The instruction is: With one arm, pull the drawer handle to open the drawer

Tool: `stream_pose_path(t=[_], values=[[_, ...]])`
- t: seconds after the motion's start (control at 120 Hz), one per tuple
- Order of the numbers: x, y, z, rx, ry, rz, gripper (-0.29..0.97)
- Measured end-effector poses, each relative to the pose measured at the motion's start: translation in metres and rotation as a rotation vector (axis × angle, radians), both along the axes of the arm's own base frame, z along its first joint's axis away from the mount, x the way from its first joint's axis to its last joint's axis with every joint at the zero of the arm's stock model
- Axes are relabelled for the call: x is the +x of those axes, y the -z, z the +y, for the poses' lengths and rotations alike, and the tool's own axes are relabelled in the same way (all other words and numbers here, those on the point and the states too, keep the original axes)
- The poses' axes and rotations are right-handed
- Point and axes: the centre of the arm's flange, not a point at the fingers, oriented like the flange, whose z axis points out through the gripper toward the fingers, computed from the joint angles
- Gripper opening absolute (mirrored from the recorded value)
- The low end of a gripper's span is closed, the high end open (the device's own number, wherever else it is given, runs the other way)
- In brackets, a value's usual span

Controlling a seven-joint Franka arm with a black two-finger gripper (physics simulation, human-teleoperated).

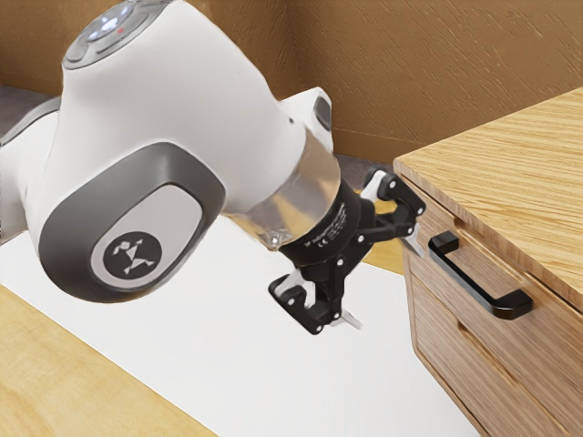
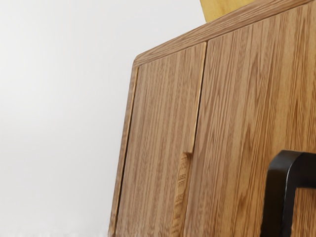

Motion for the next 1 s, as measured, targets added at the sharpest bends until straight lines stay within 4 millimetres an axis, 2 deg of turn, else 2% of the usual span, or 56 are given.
stream_pose_path(t=[0.233, 0.517, 0.633, 0.717, 0.808, 1.0], values=[[0.005, -0.012, -0.022, -0.021, 0.034, -0.043, 0.65], [-0.002, -0.036, -0.029, -0.035, 0.039, -0.098, 0.65], [0.0, -0.037, -0.026, -0.038, 0.029, -0.1, 0.65], [-0.001, -0.028, -0.023, -0.025, 0.016, -0.088, 0.65], [0.006, -0.005, -0.013, -0.015, -0.006, -0.046, 0.64], [0.02, 0.011, -0.013, -0.026, -0.004, -0.021, 0.59]])
